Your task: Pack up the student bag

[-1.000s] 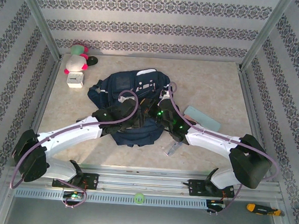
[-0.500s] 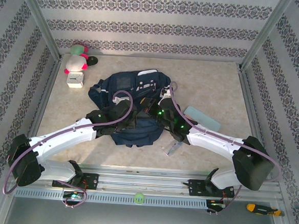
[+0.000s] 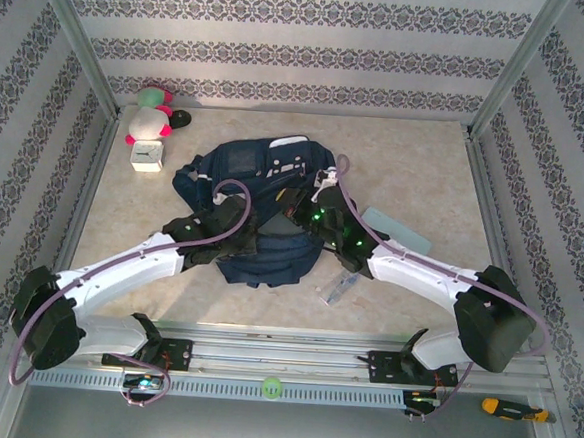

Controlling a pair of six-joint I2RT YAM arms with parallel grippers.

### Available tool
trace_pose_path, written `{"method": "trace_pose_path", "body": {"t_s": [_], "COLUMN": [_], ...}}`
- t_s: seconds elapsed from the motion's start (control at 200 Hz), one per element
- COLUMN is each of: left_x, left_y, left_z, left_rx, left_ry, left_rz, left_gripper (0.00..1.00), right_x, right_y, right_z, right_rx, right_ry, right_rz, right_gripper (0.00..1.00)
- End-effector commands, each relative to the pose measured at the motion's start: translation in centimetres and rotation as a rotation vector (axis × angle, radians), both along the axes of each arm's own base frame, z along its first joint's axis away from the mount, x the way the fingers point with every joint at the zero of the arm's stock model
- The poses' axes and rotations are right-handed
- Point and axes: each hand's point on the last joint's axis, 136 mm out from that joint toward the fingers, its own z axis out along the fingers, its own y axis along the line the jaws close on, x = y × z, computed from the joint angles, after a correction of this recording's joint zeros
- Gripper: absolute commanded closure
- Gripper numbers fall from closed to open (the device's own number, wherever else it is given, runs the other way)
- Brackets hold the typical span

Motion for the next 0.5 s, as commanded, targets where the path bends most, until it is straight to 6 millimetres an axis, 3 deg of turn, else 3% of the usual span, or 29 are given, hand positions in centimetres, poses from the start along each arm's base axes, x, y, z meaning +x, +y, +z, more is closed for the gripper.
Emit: {"method": "trace_pose_path", "body": {"t_s": [0.0, 0.225, 0.495], "left_x": [0.0, 0.4, 3.5], "left_y": [3.6, 7.5, 11.2], "left_z": [-1.1, -1.9, -1.3], "left_rx": [0.074, 0.128, 0.162], "left_ry": [0.009, 0.012, -0.050], "left_rz": [0.060, 0.108, 0.167], "left_gripper": [1.00, 1.00, 1.00], "right_x": [1.1, 1.4, 1.6], "right_y": [-0.7, -2.4, -2.7], "right_z": [8.7, 10.9, 12.1], "right_rx": [0.149, 0.206, 0.284], "right_ry": [-0.189, -0.192, -0.154], "right_rz": [0.019, 0.071, 0.176], "right_gripper": [1.00, 1.00, 1.00]}}
